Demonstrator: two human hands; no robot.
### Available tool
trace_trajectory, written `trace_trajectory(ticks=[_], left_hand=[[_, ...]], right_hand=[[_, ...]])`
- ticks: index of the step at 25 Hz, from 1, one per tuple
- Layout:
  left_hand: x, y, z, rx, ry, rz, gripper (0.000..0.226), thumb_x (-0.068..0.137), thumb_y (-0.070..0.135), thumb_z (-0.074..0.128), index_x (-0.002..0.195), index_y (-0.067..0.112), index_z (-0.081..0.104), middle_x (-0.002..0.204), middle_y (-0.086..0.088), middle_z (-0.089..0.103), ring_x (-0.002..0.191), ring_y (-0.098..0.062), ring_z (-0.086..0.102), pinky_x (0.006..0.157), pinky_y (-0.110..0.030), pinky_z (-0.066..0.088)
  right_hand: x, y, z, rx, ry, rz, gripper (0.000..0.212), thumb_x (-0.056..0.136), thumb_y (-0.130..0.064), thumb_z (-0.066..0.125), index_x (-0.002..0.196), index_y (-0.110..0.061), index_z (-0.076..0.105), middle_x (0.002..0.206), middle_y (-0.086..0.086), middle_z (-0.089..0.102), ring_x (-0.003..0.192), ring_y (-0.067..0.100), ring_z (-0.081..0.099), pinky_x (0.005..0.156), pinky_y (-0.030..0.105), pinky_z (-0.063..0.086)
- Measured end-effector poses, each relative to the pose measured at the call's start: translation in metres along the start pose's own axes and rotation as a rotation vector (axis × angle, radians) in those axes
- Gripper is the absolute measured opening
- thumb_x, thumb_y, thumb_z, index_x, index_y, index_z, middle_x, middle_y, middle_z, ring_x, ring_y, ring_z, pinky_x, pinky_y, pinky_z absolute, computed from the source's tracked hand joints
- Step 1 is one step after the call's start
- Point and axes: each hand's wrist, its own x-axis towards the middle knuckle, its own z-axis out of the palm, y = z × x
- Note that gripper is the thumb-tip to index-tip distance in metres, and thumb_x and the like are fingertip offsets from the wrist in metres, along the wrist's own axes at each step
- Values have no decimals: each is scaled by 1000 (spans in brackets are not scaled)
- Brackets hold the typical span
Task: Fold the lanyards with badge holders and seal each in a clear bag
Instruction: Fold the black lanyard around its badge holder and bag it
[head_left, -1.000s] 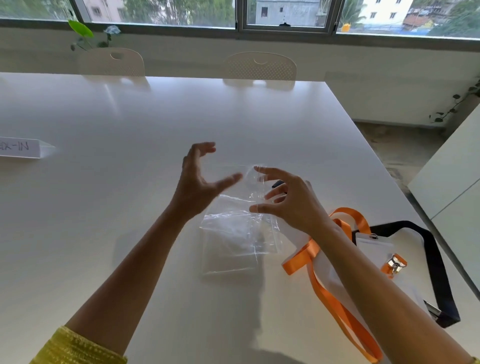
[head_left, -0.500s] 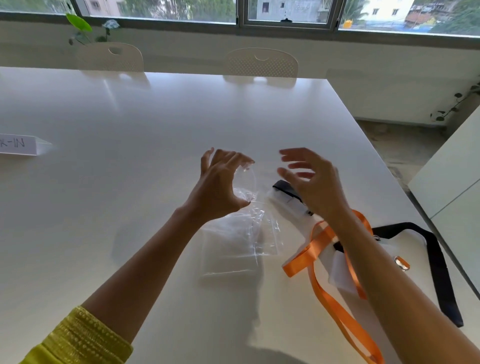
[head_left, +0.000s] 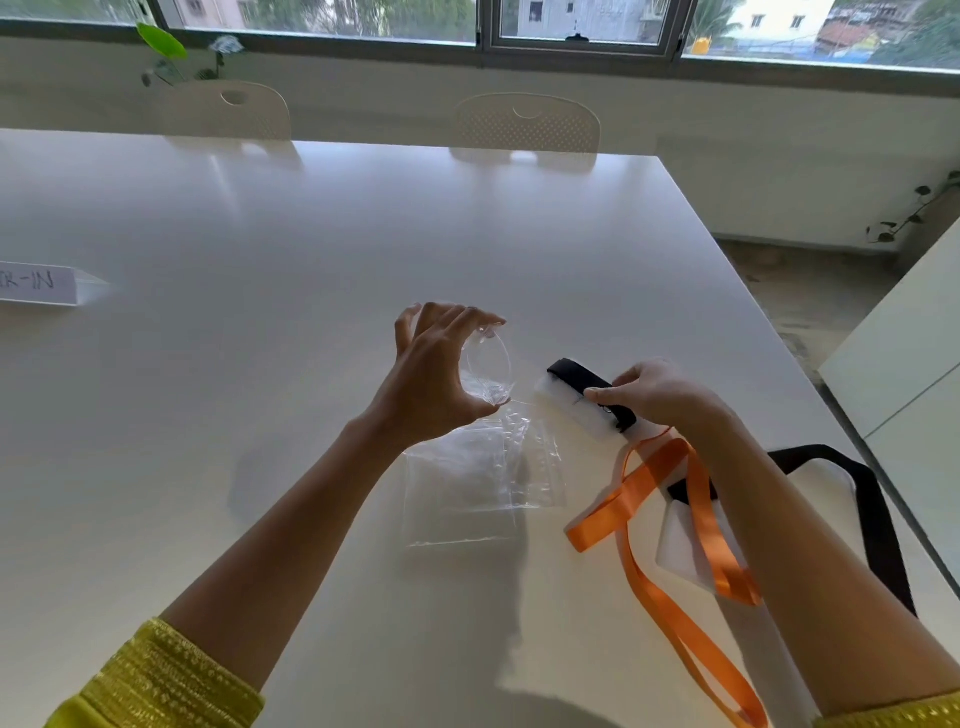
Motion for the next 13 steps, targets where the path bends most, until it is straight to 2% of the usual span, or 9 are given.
trace_trajectory(ticks=[4,8,13], left_hand=[[-1,0,0,3,4,-8,73,61,45,87,124,27,56,117,10,62,122,-12,45,115,-56,20],[-1,-3,0,24,-6,-19,73,62,45,88,125,26,56,117,10,62,122,-13,46,116,-55,18],[2,-9,-1,68,-37,-31,79,63,44,87,130,22,51,119,6,64,123,-16,52,118,-48,7]], right_hand=[[2,-2,5,83,-31,55,45,79,-51,74,96,-10,70,88,6,70,80,18,65,75,34,55],[-3,-3,9,176,80,-4,37,78,-41,77,101,-18,58,97,3,63,90,19,62,84,36,56],[-18,-8,7,385,208,-157,35,84,-37,74,111,-21,59,102,7,69,85,20,67,76,34,58]])
